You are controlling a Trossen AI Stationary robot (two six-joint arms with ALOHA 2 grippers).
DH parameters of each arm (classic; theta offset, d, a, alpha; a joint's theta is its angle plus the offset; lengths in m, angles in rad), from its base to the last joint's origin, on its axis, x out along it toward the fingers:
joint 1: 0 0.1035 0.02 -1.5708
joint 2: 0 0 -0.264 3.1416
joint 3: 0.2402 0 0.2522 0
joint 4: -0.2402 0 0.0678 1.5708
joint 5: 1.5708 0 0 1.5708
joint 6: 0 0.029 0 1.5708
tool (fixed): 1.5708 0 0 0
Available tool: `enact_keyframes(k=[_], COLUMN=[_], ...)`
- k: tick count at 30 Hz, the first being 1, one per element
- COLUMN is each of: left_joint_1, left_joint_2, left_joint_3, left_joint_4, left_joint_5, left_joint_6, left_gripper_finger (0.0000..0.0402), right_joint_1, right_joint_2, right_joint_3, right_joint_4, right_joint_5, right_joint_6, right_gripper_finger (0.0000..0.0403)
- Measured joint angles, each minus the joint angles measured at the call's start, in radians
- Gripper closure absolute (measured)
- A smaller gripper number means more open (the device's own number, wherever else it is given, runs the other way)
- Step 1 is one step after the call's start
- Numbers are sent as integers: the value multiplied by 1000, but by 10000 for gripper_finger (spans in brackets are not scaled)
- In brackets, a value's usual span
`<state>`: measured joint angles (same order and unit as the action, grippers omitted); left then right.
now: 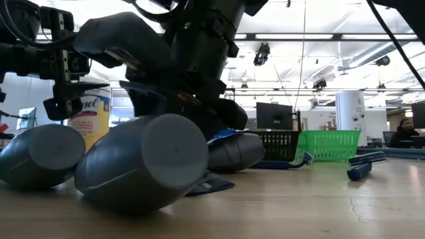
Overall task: Pick & Place Travel size toiletries
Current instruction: Put the blue shave cream into the green basket
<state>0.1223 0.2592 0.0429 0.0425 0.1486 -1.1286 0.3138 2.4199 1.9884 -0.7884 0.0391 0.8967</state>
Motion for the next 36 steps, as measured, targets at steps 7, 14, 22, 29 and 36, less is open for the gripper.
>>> enact_keyframes(k=[7, 14, 22, 29, 36], left_joint_1=[0, 0, 0, 0, 0], left_joint_2=[0, 0, 0, 1, 1], left_joint_3=[0, 0, 0, 0, 0], left_joint_4=[0, 0, -6, -8, -7], left_joint_5=[2, 12, 14, 11, 11], left_joint_6=[5, 6, 8, 26, 34], left_gripper_finger=[163, 163, 163, 163, 163], right_joint_1=[-3, -4, -41, -215, -457], right_joint_2=[-5, -86, -279, -563, -764], right_joint_3=[69, 159, 112, -195, -598], right_joint_4=[-43, -248, -708, -745, -514], right_joint_5=[-21, 14, 224, 276, 260], right_joint_6=[-53, -21, 282, 450, 315], right_gripper_finger=[327, 329, 325, 331, 321])
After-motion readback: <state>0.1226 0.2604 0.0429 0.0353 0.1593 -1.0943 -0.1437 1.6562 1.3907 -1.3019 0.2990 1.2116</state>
